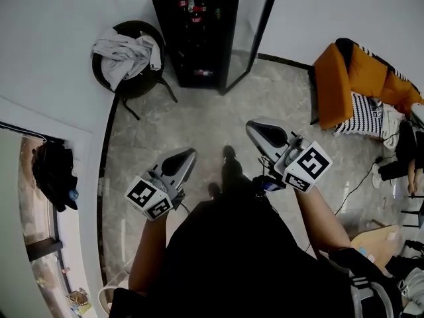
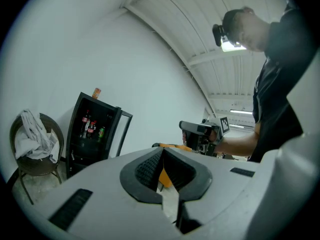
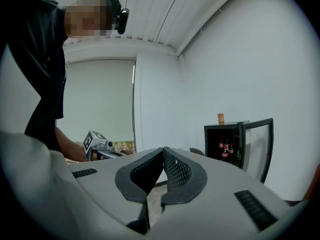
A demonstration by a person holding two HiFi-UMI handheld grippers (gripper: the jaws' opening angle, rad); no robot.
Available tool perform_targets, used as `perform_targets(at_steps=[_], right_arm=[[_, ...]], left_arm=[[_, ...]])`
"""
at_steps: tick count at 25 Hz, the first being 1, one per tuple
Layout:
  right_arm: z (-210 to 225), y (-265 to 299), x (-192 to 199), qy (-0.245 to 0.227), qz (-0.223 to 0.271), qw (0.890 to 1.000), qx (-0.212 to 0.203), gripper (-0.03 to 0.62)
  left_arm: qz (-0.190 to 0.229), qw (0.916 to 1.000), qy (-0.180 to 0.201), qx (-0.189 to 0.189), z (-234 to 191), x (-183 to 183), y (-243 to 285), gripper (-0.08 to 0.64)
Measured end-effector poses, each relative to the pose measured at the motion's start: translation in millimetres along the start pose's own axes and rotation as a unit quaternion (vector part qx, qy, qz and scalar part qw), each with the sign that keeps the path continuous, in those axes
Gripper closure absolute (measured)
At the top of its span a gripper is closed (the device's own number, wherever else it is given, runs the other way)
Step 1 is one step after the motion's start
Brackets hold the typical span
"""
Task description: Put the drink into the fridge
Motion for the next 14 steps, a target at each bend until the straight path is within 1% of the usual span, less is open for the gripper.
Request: perform_targets(at_steps=[4,7,9,14], right_arm=[[-7.3,4.5,4.6,0.000,-0.012,1.000,-0.009,0.569],[-15.3,11.1,8.1,-0.001,-0.030,0.999,-0.037,0.569],[-19.9,12.2,12.3,-0.007,-0.046,0.998,-0.049,0.569],[-21.9,13.2,22.1,-0.017,-0.075,0.996,-0.045,0.568]], left_arm=[[-0.009,0.9999,-0.005,0.012,2.8,5.2,2.7,0.549],[-0.010,0.9999,-0.008,0.011,2.0,8.3,1.7,0.549],[-0.009,0.9999,-0.010,0.010,3.7,9.7,1.2,0.549],[-0.008,0.9998,-0.017,0.010,6.6,14.2,-0.2,0.549]])
Point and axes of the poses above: the fingertips, and each gripper's own axes: y forward along the fingers, z to its right, x out of its underside, the point moved 2 cm from there along -y, backward along the fingers, and after that the axes turned 4 degrees about -y, right-handed, at the moved point
